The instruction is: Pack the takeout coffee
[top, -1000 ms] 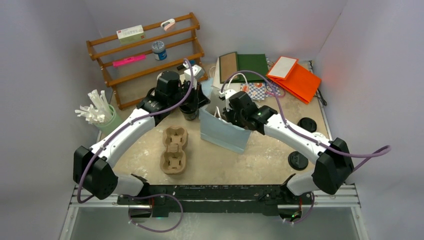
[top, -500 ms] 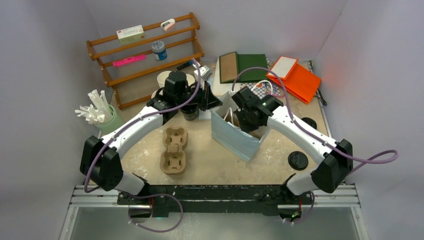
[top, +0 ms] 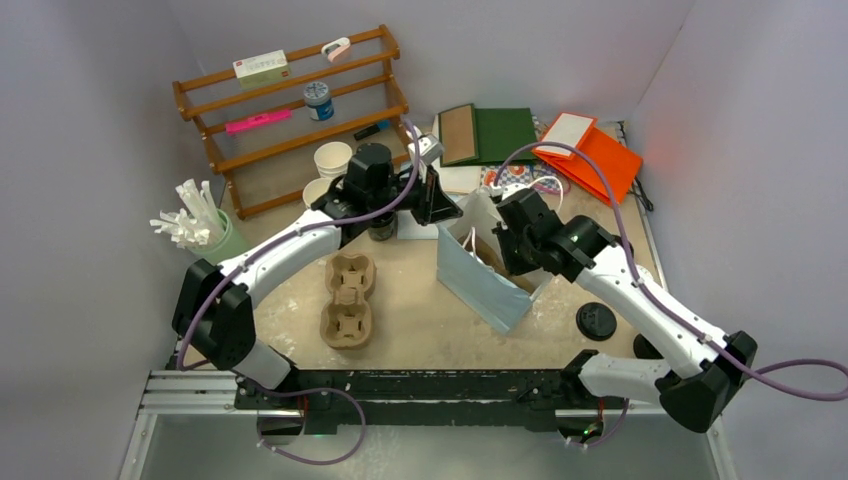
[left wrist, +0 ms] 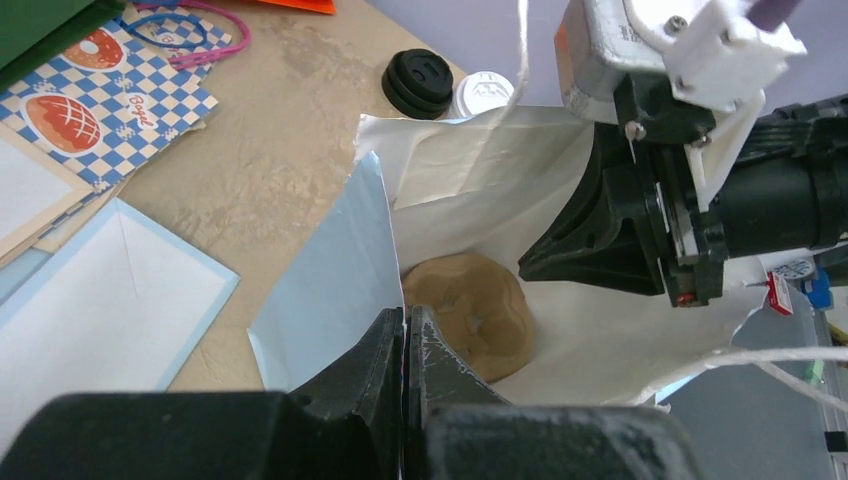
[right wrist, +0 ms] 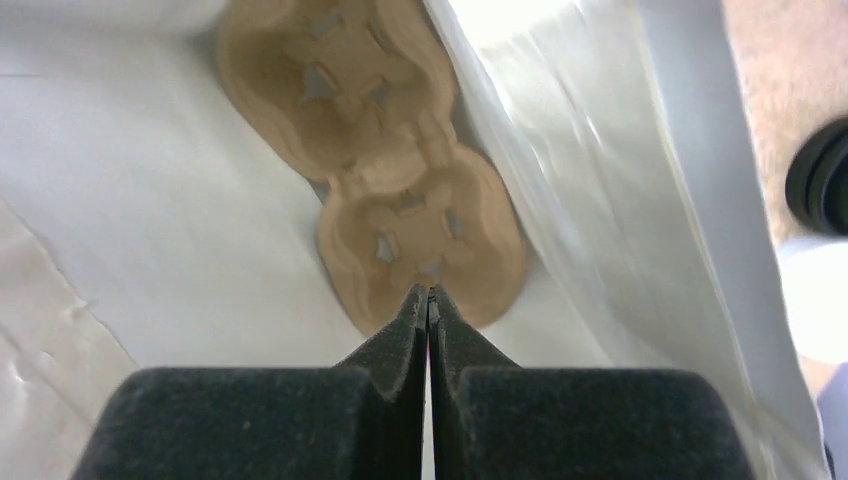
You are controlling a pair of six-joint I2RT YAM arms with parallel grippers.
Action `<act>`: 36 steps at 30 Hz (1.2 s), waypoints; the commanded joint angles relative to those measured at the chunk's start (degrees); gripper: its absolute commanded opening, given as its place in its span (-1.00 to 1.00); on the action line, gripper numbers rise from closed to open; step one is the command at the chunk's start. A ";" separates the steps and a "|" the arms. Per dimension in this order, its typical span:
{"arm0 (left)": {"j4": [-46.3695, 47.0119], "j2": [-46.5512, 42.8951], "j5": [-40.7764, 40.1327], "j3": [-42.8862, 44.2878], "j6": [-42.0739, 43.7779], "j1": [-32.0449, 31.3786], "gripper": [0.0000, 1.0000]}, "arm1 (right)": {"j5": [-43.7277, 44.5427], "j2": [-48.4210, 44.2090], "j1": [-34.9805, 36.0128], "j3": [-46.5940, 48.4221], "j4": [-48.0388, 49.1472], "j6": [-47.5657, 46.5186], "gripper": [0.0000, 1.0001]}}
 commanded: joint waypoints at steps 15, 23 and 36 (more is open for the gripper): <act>0.06 8.22 -1.90 11.37 9.44 0.34 -1.00 | -12.08 3.57 -0.17 -12.20 20.01 -15.84 -1.00; -2.16 9.65 -4.94 13.50 10.64 0.39 -1.00 | -11.08 4.04 -0.55 -18.75 25.00 -14.34 -1.00; -3.44 11.33 -4.16 16.40 11.68 0.32 -1.00 | -11.45 14.56 -2.55 -15.29 24.65 -11.77 -1.00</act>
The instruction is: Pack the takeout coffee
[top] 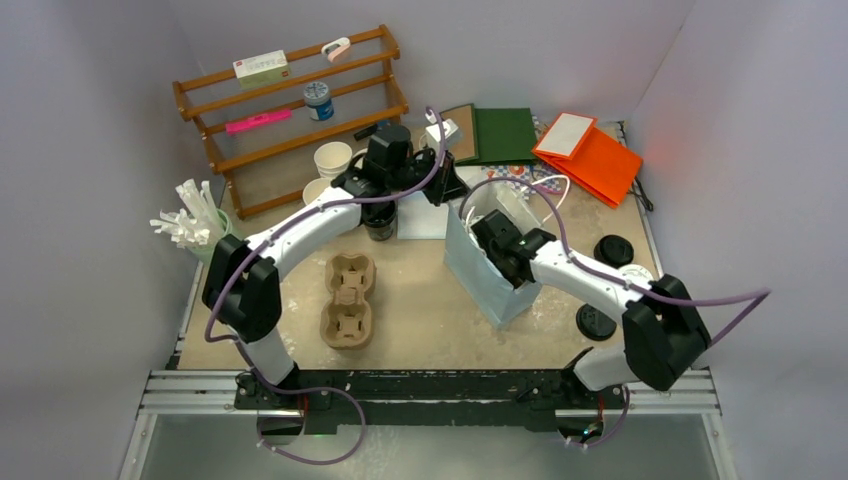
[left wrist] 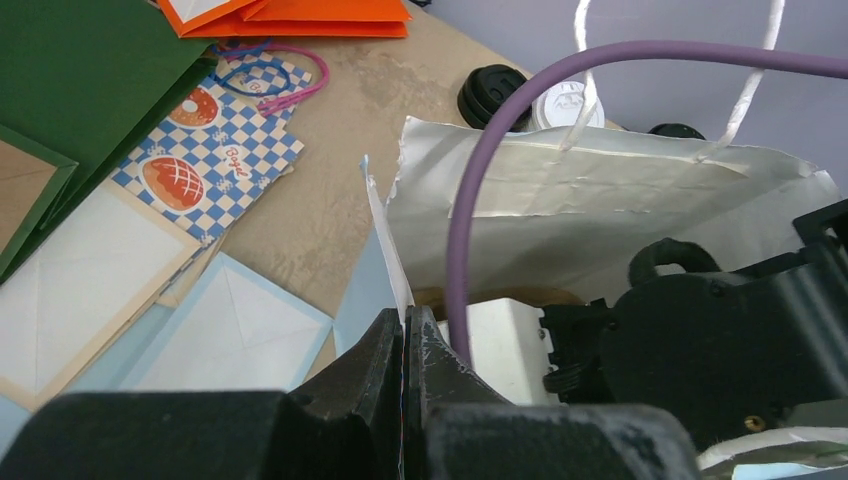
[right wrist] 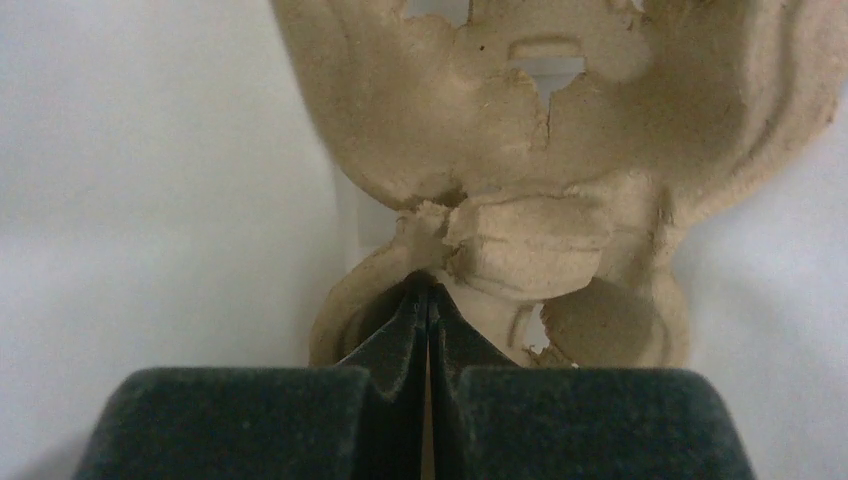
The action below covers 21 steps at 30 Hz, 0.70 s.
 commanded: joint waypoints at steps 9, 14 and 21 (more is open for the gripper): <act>-4.97 2.14 -2.26 8.15 3.84 0.45 -1.00 | -3.10 9.21 -1.33 4.21 -0.62 7.54 -1.00; -5.48 3.48 -3.00 10.16 3.55 0.46 -1.00 | -3.33 12.03 -1.28 2.86 -0.86 9.48 -1.00; -9.41 5.08 -4.50 15.28 4.99 0.48 -1.00 | -3.33 13.91 -1.28 1.91 -1.02 12.42 -1.00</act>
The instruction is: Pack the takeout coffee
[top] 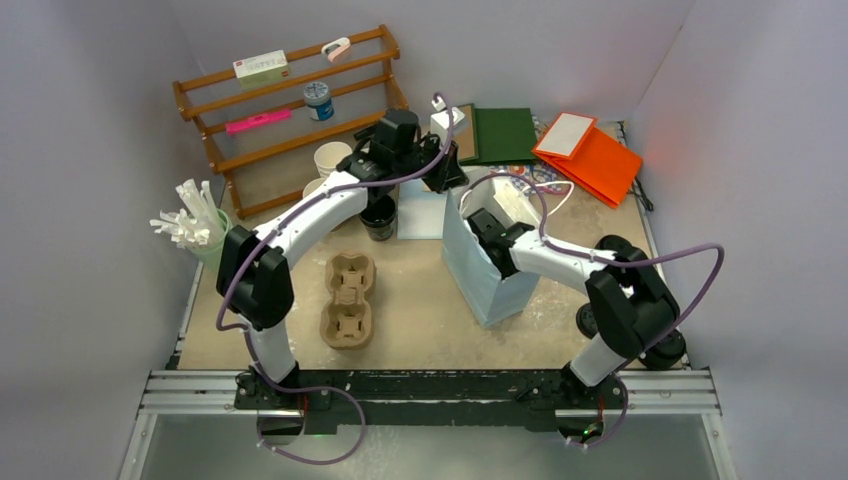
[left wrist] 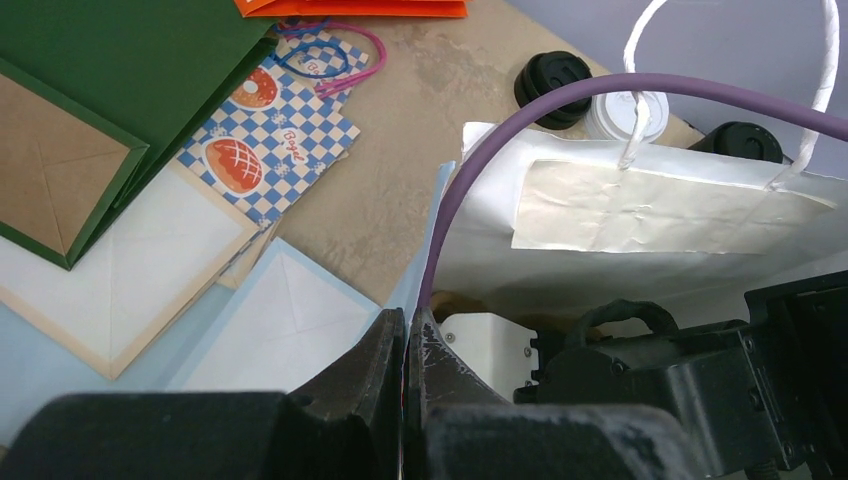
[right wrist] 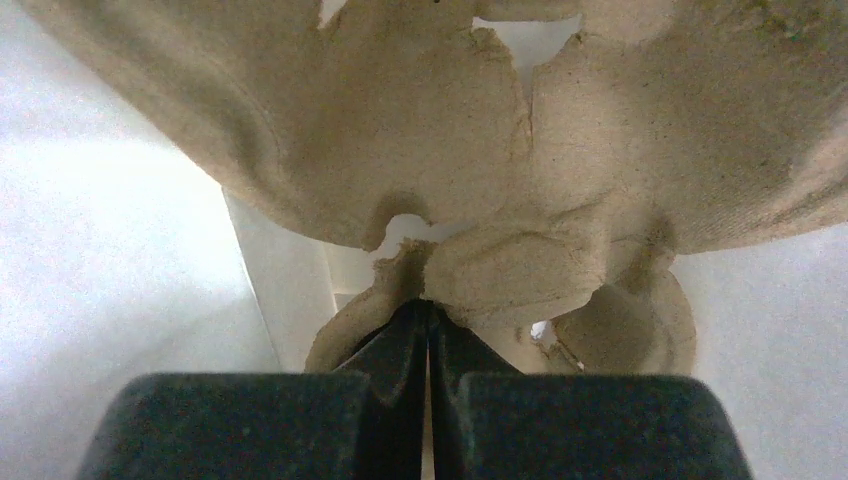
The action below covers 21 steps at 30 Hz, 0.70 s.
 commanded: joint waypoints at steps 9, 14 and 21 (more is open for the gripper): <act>0.28 -1.01 -0.78 5.17 1.76 -0.07 -1.00 | -1.19 1.70 -0.26 -3.28 -1.44 4.24 -1.00; -1.28 -1.14 -0.87 7.09 2.02 -0.10 -1.00 | -2.34 2.41 -0.25 -5.69 0.35 7.44 -1.00; -1.98 -2.34 -1.05 5.07 2.34 -0.09 -1.00 | -1.70 3.38 -0.24 -7.84 5.23 10.09 -1.00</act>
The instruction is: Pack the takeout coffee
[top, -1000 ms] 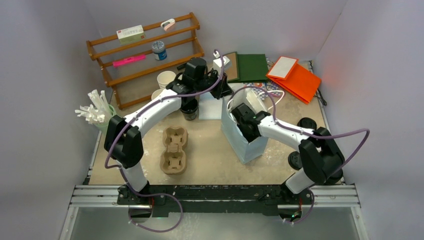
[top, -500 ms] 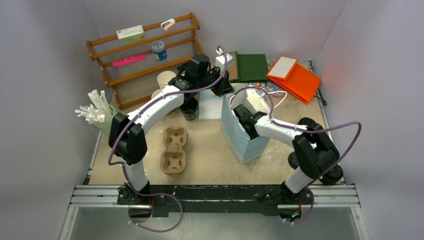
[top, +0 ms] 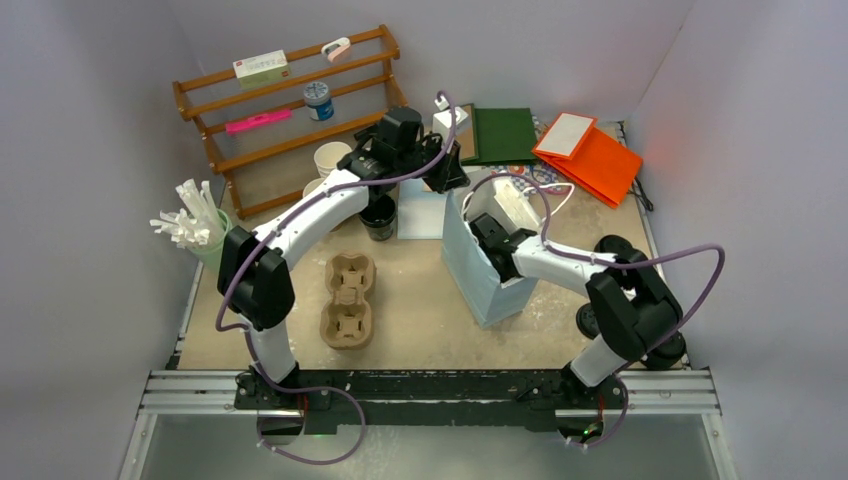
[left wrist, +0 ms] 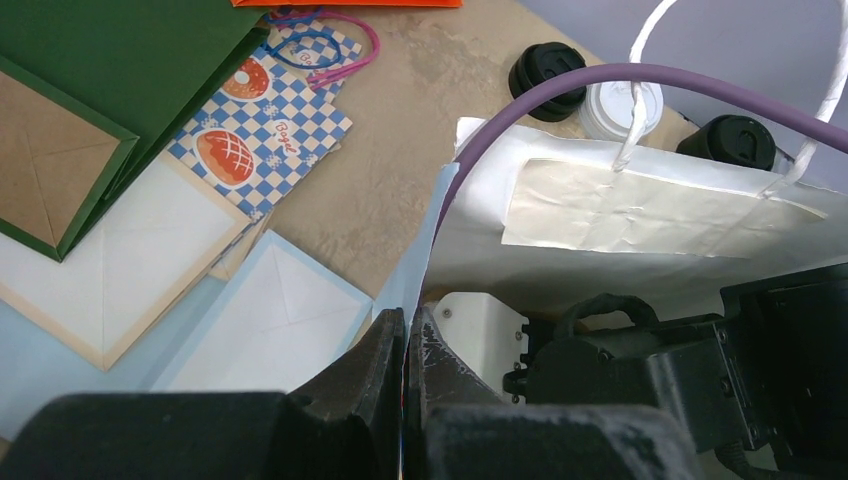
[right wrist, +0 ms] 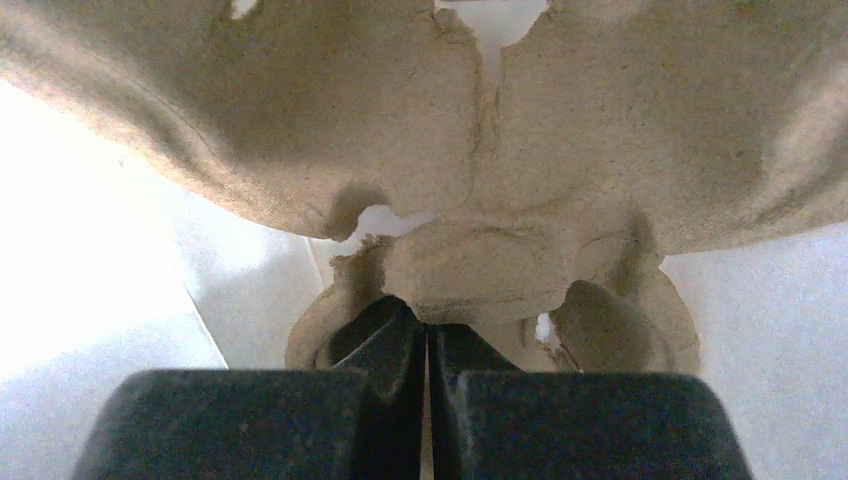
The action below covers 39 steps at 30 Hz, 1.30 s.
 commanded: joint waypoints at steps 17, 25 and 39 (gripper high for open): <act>2.67 -7.38 1.47 -3.60 3.65 0.05 -1.00 | 7.22 -23.84 -0.25 8.94 -10.32 1.24 -0.73; 5.33 -15.22 2.54 -9.46 8.03 -2.43 -1.00 | 6.47 -34.27 -0.23 12.22 -5.76 -1.73 -0.68; 14.14 -26.44 4.97 -19.82 11.84 -4.54 -1.00 | -1.07 -42.80 -0.21 13.70 -3.82 -5.79 -0.10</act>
